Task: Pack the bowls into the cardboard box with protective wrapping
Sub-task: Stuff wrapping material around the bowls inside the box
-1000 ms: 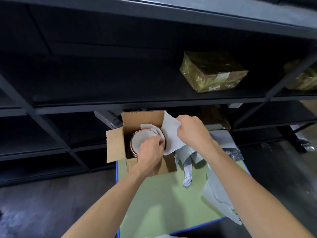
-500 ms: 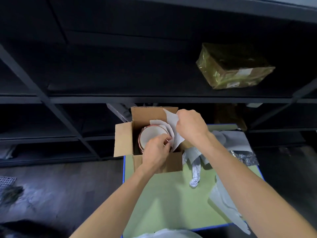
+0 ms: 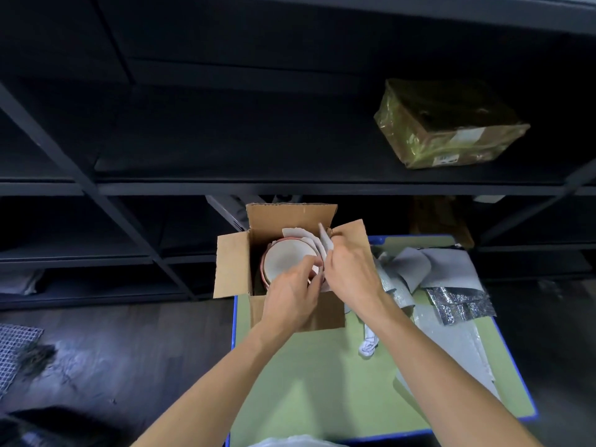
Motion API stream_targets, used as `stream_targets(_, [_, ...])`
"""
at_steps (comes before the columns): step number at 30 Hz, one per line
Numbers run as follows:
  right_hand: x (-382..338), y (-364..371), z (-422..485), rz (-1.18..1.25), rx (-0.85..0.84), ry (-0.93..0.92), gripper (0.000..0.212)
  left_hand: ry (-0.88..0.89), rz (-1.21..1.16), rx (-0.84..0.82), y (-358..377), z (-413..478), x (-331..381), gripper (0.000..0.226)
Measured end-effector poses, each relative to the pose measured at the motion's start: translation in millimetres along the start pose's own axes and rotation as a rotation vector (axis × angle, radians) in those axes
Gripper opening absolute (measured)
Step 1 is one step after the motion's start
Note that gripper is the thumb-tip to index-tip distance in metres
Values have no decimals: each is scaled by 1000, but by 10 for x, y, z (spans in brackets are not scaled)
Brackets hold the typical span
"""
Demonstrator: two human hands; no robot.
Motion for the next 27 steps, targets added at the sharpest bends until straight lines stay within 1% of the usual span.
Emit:
stream_targets(2, [24, -15, -21, 50, 106, 24, 19, 55, 5, -12, -36, -79, -27, 13])
stream_targets(3, [31, -14, -24, 65, 128, 43, 17, 95, 16, -13, -54, -116, -39, 13])
stream_targets(6, [26, 53, -7, 85, 35, 58, 17, 174, 69, -18, -81, -169, -18, 16])
stream_targets(8, [5, 80, -9, 61, 30, 68, 19, 186, 111, -12, -77, -151, 12, 20])
stream_targets(10, [-8, 68, -23, 83, 60, 63, 32, 191, 139, -8, -80, -125, 25, 20])
stream_targets(12, [4, 7, -64, 169, 70, 46, 44, 183, 171, -9, -86, -101, 19, 17])
stream_targets(15, [100, -93, -85, 248, 53, 10, 39, 139, 173, 13, -115, -81, 9, 25])
stream_targets(18, [147, -190, -67, 172, -19, 9, 33, 113, 139, -23, -130, -41, 24, 23])
stream_targets(19, [145, -231, -58, 137, -18, 5, 32, 118, 118, -26, -129, -29, 55, 22])
stream_targets(22, [106, -336, -29, 61, 76, -26, 28, 93, 29, -3, -114, 12, 163, 16])
stream_targets(25, [50, -341, -24, -18, 126, -70, 22, 45, 86, 5, -63, 15, 165, 10])
stream_targets(27, [38, -265, -43, -44, 80, -78, 22, 1, 144, 3, -41, 1, 113, 9])
Point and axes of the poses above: each hand's wrist, its own z-axis towards the middle knuckle, its own y-axis out of the palm, x = y × z, the point moved 1 cm from there along z, towards the middle knuckle, and after that the axes turned 10 degrees about -z, right-handed, at the moved point
